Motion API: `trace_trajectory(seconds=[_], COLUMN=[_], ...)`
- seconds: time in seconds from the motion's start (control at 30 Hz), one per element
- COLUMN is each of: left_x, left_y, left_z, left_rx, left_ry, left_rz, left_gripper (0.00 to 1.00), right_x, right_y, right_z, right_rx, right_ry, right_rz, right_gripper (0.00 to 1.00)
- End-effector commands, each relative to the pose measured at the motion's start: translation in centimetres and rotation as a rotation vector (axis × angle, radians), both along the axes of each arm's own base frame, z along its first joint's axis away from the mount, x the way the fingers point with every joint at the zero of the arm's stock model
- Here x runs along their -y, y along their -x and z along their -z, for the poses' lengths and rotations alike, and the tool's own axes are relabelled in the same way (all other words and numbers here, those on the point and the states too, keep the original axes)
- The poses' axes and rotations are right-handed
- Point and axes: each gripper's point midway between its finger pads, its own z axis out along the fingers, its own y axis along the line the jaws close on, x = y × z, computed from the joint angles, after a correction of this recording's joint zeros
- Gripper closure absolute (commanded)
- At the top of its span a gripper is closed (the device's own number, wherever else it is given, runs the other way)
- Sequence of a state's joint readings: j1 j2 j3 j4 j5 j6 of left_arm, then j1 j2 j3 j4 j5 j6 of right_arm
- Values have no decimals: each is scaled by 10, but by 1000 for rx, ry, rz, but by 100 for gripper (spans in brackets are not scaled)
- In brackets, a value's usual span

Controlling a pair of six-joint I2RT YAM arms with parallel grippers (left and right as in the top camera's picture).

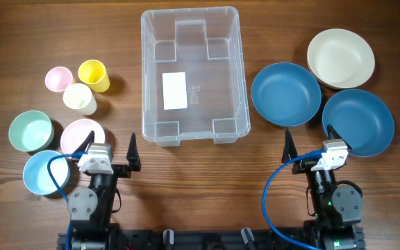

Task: Pack container

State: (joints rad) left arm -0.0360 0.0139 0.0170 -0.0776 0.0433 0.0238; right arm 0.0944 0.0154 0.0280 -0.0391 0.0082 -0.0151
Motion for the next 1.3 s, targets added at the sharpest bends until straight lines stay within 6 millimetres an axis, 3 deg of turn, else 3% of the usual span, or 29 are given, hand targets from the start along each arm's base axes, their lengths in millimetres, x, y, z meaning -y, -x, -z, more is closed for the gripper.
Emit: trace_trajectory(seconds=[0.0, 1.27], left_x=[-2, -2], left_y=[0, 0], left_z=[3, 2], left_rx=[-1, 3], left_ry=[6, 7], left_rz=[-8, -7], left_gripper=[0, 0], right_x=[2, 2], right_y=[0, 0], right_z=[-2, -2], right_rx=[12, 4], right_ry=[-19, -76], right_rz=[13, 9], right_gripper=[0, 0])
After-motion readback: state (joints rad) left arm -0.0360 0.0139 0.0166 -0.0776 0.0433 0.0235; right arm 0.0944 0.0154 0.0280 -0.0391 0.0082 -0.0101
